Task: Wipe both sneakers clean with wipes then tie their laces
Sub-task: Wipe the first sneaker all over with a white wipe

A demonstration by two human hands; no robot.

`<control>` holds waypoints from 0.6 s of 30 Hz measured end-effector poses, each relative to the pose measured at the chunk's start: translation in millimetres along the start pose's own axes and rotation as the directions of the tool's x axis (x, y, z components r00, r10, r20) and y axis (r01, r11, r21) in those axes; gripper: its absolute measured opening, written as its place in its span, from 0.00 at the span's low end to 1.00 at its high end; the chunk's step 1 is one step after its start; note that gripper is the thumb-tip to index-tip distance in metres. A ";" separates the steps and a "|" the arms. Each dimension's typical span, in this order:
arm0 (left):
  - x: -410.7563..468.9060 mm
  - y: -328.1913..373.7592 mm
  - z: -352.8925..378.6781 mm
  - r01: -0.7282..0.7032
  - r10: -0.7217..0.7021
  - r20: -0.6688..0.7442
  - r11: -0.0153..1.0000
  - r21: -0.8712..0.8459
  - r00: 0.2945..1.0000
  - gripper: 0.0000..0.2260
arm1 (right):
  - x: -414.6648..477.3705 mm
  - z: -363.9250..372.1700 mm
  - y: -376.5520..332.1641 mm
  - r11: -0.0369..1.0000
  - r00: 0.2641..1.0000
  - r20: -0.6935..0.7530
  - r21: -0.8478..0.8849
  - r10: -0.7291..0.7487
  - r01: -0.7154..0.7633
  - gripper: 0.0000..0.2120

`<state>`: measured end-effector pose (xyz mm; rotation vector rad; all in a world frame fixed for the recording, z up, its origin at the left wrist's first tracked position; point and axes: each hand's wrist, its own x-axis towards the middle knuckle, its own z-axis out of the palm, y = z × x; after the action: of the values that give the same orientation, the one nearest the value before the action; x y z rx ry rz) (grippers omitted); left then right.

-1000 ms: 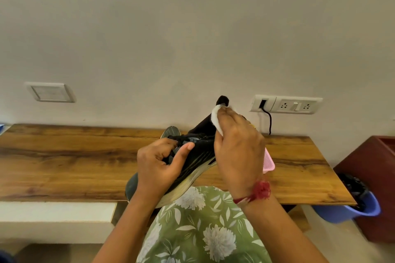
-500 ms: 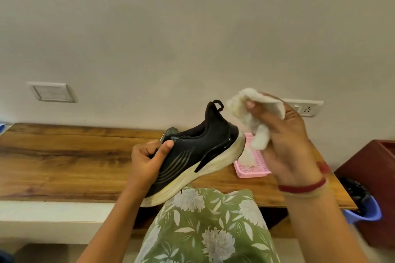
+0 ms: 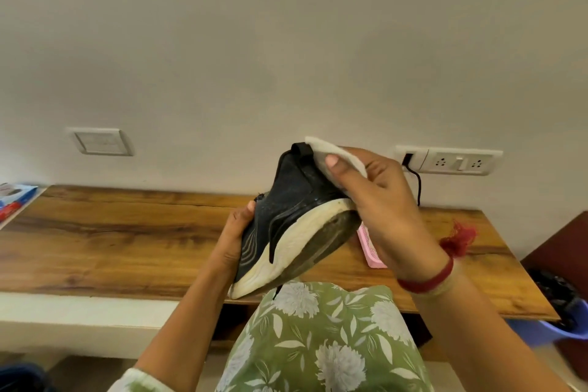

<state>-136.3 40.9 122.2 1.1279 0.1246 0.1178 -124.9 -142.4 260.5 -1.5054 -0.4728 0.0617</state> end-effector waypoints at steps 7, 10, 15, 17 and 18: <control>5.1 -3.5 -3.2 -0.051 0.055 -0.078 0.998 0.048 0.995 0.35 | -28.7 10.4 -3.4 0.551 0.973 0.190 -0.802 -0.133 0.232 0.30; 2.0 -11.7 -4.3 -0.060 0.059 -0.021 0.998 -0.021 0.998 0.26 | -36.4 20.8 -2.6 0.413 0.969 0.184 -0.879 -0.165 0.237 0.27; -11.1 -14.9 1.7 -0.030 0.027 -0.025 0.993 -0.111 0.999 0.24 | -45.0 36.5 2.3 0.199 0.926 0.212 -0.939 -0.314 0.282 0.19; -15.2 -11.7 4.8 -0.043 0.039 -0.031 0.992 -0.122 0.999 0.24 | -47.5 38.3 6.9 0.163 0.890 0.236 -0.934 -0.390 0.319 0.13; -15.8 -10.9 5.3 -0.054 0.051 -0.032 0.992 -0.111 0.998 0.24 | -48.4 38.8 9.1 0.143 0.875 0.247 -0.933 -0.415 0.331 0.11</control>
<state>-150.7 29.1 115.2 1.0182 0.1131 0.1861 -179.7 -120.9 238.8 -2.5675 -0.9276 -0.8847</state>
